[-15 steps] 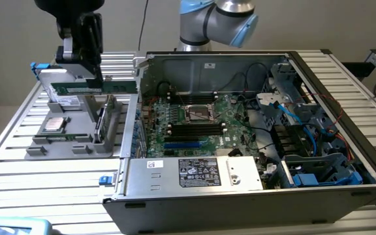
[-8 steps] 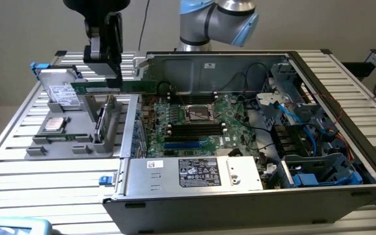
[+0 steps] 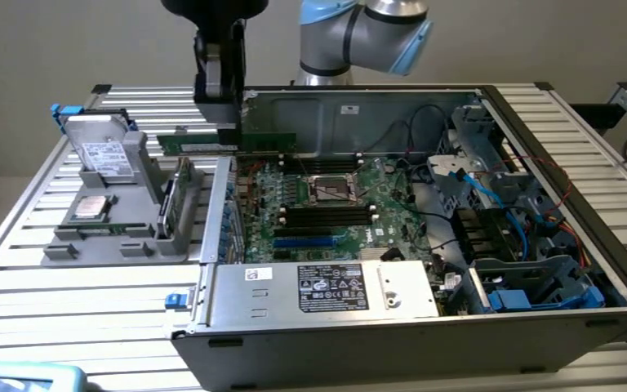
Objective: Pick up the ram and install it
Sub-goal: 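Pick up the ram and move it above insertion slot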
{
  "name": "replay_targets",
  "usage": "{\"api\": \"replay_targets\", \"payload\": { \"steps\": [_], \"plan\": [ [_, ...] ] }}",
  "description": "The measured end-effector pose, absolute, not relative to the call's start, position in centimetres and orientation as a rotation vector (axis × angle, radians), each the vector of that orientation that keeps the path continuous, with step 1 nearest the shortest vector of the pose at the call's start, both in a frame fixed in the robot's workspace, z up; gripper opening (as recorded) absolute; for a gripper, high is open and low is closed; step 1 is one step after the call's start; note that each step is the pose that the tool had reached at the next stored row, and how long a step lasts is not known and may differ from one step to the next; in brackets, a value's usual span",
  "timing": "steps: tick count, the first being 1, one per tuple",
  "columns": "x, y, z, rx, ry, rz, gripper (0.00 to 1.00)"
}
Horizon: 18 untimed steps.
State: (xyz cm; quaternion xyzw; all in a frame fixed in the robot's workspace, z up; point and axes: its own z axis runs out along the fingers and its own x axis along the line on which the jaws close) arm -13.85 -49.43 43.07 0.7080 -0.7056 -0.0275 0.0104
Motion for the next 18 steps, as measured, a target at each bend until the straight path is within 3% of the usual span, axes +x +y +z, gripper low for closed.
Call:
{"api": "replay_targets", "payload": {
  "steps": [18],
  "plan": [
    [-5.7, -49.4, 43.1, 2.229, -2.219, -0.129, 0.13]
  ]
}}
